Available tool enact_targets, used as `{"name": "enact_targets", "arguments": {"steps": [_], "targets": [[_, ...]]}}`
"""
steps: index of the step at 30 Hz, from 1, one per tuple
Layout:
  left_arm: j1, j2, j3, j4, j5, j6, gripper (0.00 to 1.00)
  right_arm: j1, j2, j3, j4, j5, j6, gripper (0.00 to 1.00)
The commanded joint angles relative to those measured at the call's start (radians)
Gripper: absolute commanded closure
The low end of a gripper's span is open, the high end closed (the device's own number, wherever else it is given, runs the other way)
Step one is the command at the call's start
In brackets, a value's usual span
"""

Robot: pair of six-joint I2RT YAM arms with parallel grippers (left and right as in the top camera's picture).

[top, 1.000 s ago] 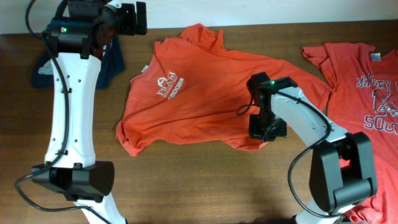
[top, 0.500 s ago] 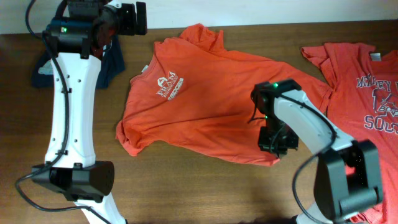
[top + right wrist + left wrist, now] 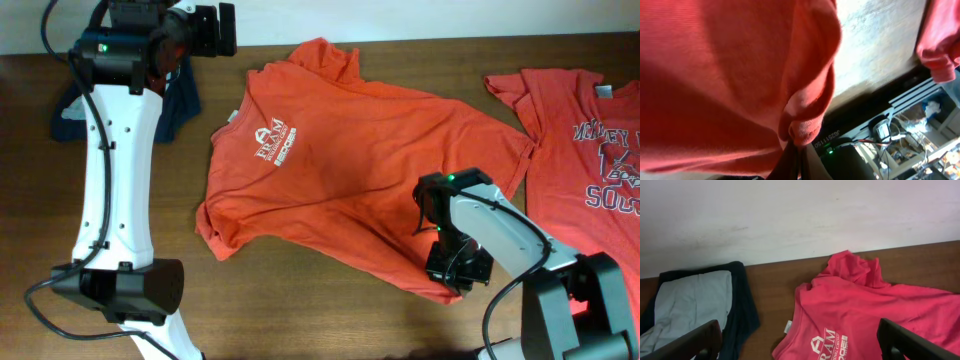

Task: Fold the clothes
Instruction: 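Pull the held hem down and rightward with the right gripper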

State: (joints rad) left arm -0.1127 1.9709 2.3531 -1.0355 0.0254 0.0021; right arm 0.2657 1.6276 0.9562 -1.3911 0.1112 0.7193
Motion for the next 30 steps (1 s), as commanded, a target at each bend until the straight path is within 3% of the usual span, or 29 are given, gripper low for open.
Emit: {"name": "enact_targets", "arguments": {"steps": [1,16,21,30], "targets": [[0.004,0.0,-0.002,0.001,0.001,-0.01,0.01,0.007,-0.019,-0.009,0.009,0.002,0.075,0.96],[0.004,0.0,-0.002,0.001,0.001,-0.01,0.01,0.007,-0.019,-0.01,0.055,-0.015,0.111,0.96],[0.004,0.0,-0.002,0.002,0.001,-0.01,0.01,0.007,-0.034,-0.022,0.022,-0.025,0.208,0.96],[0.004,0.008,-0.018,-0.014,-0.055,-0.01,0.01,-0.132,-0.239,-0.099,-0.013,-0.025,0.232,0.96]]}}
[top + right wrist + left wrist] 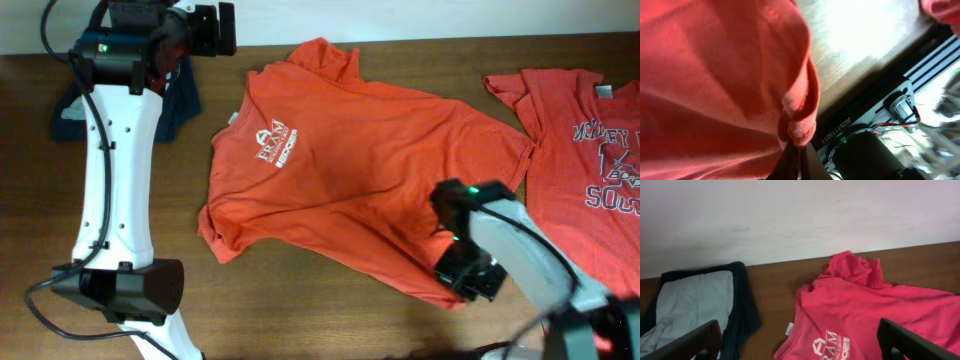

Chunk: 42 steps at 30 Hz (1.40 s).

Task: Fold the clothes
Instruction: 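Pull the held hem down and rightward with the right gripper, then reach the left gripper to the lower left hem and grasp it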

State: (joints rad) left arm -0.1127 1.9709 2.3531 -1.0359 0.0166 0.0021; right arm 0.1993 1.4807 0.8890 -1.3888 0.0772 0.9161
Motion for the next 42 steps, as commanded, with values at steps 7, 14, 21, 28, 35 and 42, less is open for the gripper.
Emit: {"name": "enact_targets", "arguments": {"steps": [7,14,21,28,35,42], "targets": [[0.014,0.028,-0.133,-0.034,-0.092,-0.068,0.01,-0.154,-0.179,-0.068,0.014,-0.006,0.034,0.96],[0.082,0.056,-0.223,-0.261,-0.051,-0.26,0.01,-0.154,-0.177,-0.068,0.067,-0.006,0.032,0.96],[0.14,0.084,-0.247,-0.511,-0.017,-0.259,0.51,-0.154,-0.177,-0.068,0.124,-0.006,0.019,0.96],[0.18,0.083,-0.332,-0.586,0.089,-0.217,0.51,-0.154,-0.177,-0.068,0.13,-0.006,0.016,0.96],[0.183,0.072,-0.536,-0.586,0.164,-0.14,0.51,-0.154,-0.177,-0.068,0.134,0.0,0.004,0.96],[0.262,0.01,-0.792,-0.482,0.205,-0.113,0.52,-0.154,-0.177,-0.068,0.134,0.01,-0.003,0.95]]}}
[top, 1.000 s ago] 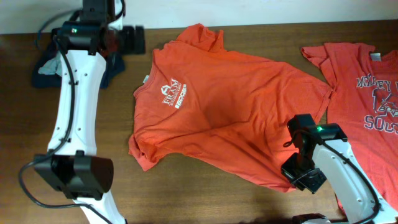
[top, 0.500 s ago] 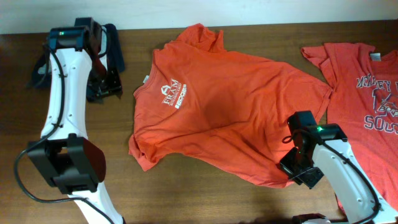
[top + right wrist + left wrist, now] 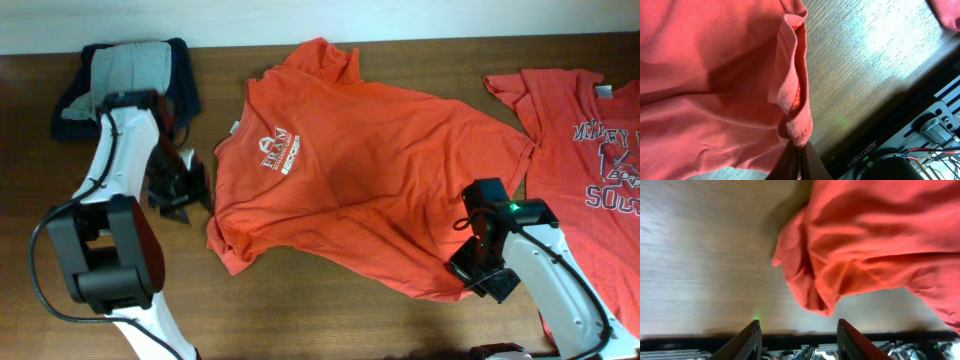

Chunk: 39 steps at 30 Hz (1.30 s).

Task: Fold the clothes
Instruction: 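Reach the left gripper to the lower left hem and grasp it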

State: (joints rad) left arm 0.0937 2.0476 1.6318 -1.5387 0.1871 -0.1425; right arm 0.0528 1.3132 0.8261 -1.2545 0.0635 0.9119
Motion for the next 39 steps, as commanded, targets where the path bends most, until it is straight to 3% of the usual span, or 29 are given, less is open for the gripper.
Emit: {"name": "enact_targets", "arguments": {"steps": [1,14,22,30,32,33,34,39], "targets": [[0.072,-0.076,-0.093,0.034,0.035,0.031,0.52,-0.008,-0.01,-0.005,-0.001,0.024,0.001,0.96],[0.127,-0.09,-0.399,0.339,0.144,0.032,0.43,-0.008,-0.01,-0.005,0.013,0.024,0.001,0.95],[0.127,-0.09,-0.441,0.42,0.192,0.032,0.44,-0.008,-0.01,-0.005,0.013,0.024,0.001,0.95],[0.125,-0.09,-0.441,0.462,0.179,0.031,0.71,-0.008,-0.01,-0.005,0.013,0.024,0.001,0.95],[0.125,-0.09,-0.441,0.468,0.164,0.031,0.84,-0.008,-0.01,-0.005,0.013,0.024,0.001,0.95],[0.125,-0.09,-0.441,0.469,0.158,0.031,0.96,-0.008,-0.01,-0.005,0.013,0.024,0.001,0.95],[0.125,-0.09,-0.441,0.469,0.147,0.031,1.0,-0.008,-0.01,-0.005,0.013,0.025,0.001,0.95],[0.125,-0.091,-0.42,0.436,0.028,0.028,1.0,-0.008,-0.01,-0.005,0.013,0.027,-0.018,0.96]]}}
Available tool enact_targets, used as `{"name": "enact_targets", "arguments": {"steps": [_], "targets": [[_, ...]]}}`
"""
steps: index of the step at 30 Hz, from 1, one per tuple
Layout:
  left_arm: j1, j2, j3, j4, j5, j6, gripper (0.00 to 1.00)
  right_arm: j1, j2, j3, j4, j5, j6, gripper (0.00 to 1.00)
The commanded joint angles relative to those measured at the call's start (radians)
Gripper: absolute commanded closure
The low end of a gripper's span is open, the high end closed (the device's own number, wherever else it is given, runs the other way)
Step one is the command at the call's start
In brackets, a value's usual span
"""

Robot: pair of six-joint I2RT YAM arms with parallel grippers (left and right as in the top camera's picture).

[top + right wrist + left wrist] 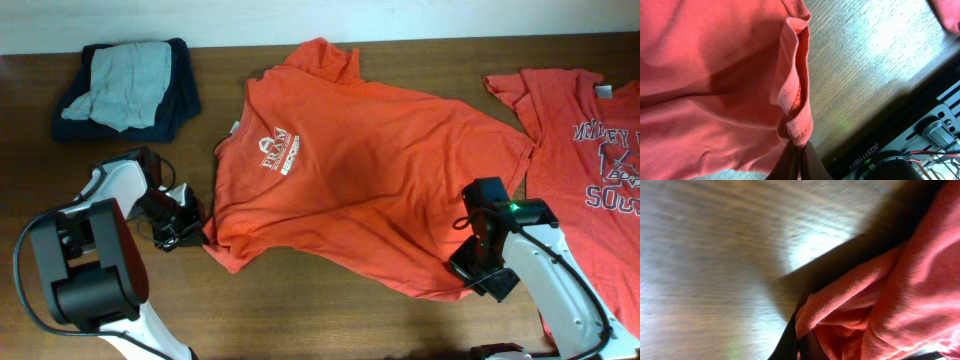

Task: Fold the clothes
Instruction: 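Reach the left gripper to the lower left hem and grasp it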

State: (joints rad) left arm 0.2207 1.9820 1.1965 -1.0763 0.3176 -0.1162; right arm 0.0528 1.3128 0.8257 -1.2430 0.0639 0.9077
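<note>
An orange T-shirt (345,165) with a white chest logo lies spread face up across the middle of the table. My left gripper (192,233) sits low at the shirt's lower-left hem corner; in the left wrist view it (799,341) is shut on a fold of orange hem (840,311). My right gripper (478,275) is at the lower-right hem corner. In the right wrist view it (798,148) is shut on a bunched roll of hem (794,107).
A second red T-shirt (590,120) with printed lettering lies at the right edge. A dark blue garment with a grey one on top (125,75) is piled at the back left. The wooden table (300,310) runs under everything; its front edge is close to both grippers.
My left gripper stood open just left of the shirt's lower-left corner; now it is shut on that corner. The right gripper and its hold on the hem are unchanged.
At first my left arm was raised at the back over the dark pile, open, while my right gripper held the lower-right hem. The right gripper then stood farther right with the hem. The left gripper was then down beside the lower-left corner, and now grips it.
</note>
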Motion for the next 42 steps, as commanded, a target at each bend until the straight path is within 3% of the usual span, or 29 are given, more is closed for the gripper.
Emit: {"name": "enact_targets", "arguments": {"steps": [1,12,30,34,39,42], "targets": [[-0.002,-0.029,0.031,-0.043,-0.129,-0.011,1.0,-0.008,-0.01,-0.005,-0.002,0.027,-0.013,0.96],[-0.002,-0.212,0.164,-0.079,-0.252,-0.082,1.0,-0.008,-0.01,-0.005,-0.006,0.059,-0.013,0.96],[-0.002,-0.224,0.069,-0.075,-0.314,-0.154,0.96,-0.008,-0.01,-0.005,-0.039,0.098,-0.013,0.96],[-0.002,-0.224,0.061,-0.084,-0.268,-0.16,0.97,-0.008,-0.01,-0.005,-0.042,0.098,-0.013,0.96],[-0.002,-0.225,0.062,-0.076,-0.088,-0.161,0.99,-0.008,-0.01,-0.005,-0.05,0.093,-0.011,0.96],[-0.003,-0.225,0.061,-0.102,-0.1,-0.172,1.0,-0.008,-0.01,-0.005,-0.059,0.08,-0.008,0.96]]}}
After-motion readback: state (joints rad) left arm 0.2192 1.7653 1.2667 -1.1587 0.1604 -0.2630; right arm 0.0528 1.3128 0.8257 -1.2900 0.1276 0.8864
